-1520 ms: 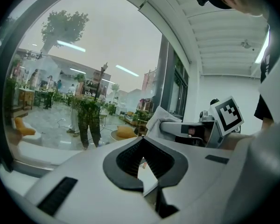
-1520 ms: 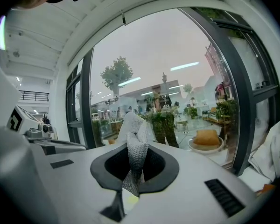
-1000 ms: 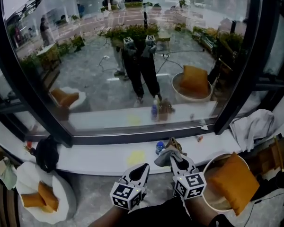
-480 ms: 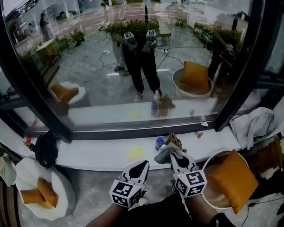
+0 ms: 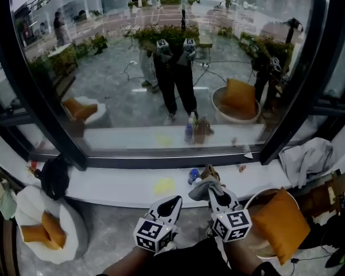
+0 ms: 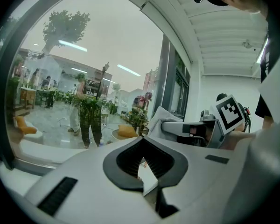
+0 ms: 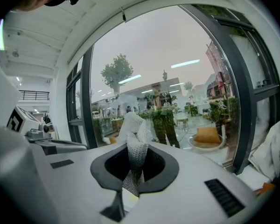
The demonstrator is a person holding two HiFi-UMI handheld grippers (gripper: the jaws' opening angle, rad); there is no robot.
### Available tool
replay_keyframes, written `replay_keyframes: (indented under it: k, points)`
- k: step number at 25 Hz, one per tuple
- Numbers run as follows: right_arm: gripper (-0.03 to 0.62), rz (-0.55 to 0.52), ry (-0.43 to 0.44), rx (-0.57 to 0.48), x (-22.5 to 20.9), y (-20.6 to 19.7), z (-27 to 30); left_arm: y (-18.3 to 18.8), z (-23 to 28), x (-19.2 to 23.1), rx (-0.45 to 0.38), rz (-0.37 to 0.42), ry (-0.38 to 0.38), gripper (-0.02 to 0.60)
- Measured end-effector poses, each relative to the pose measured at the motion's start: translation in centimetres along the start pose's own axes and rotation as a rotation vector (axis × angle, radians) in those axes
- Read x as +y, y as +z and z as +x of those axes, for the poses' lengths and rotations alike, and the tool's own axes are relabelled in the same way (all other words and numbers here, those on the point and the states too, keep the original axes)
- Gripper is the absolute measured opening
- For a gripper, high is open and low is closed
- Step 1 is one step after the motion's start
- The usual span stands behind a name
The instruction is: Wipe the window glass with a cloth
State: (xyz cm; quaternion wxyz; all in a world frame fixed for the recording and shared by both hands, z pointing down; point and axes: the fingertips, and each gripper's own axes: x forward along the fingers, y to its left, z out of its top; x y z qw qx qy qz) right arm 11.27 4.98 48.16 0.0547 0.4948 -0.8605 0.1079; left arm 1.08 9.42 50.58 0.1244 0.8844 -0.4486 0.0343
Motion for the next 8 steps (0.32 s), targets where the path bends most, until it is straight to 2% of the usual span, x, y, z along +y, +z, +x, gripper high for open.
replay_keyframes:
  k: [8]
  points:
    - [0.041, 0.001, 0.000, -0.003, -0.06, -0.13, 0.18, -0.08, 0.04, 0.10, -0.002, 0.003, -0.002, 0.008]
